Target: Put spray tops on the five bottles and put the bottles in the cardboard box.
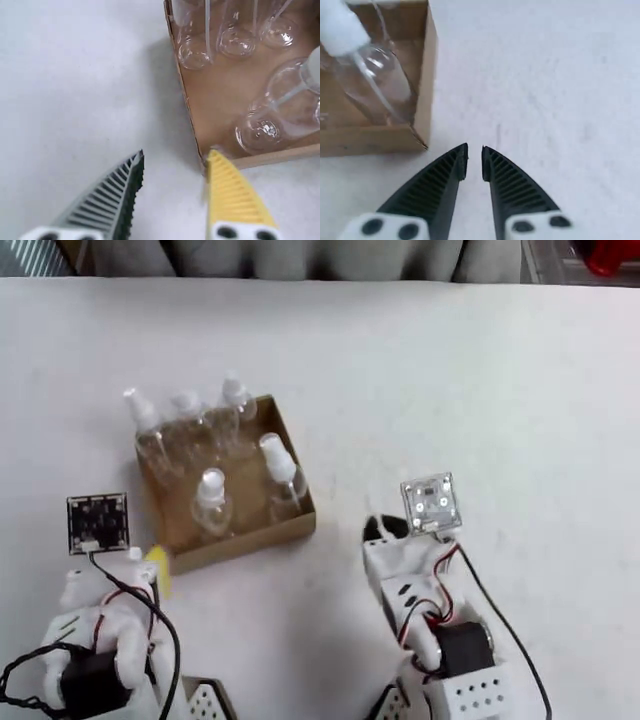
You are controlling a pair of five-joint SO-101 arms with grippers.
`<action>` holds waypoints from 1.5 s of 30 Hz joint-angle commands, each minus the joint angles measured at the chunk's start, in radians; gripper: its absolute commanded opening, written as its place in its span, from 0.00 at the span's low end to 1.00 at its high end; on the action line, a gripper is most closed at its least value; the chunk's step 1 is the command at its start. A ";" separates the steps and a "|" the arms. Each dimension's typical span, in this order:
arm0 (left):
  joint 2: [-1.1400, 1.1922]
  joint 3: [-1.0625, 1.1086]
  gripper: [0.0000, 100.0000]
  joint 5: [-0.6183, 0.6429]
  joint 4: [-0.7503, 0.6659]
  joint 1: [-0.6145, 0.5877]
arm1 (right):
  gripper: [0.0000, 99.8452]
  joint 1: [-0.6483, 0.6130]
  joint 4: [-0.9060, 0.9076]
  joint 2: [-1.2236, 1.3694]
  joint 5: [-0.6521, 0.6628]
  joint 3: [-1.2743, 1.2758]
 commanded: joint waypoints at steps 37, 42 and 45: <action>0.005 0.368 0.02 -0.097 -0.196 0.041 | 0.02 0.033 0.027 0.004 0.020 0.259; 0.005 0.368 0.02 -0.097 -0.196 0.041 | 0.02 0.033 0.027 0.004 0.020 0.259; 0.005 0.368 0.02 -0.097 -0.196 0.041 | 0.02 0.033 0.027 0.004 0.020 0.259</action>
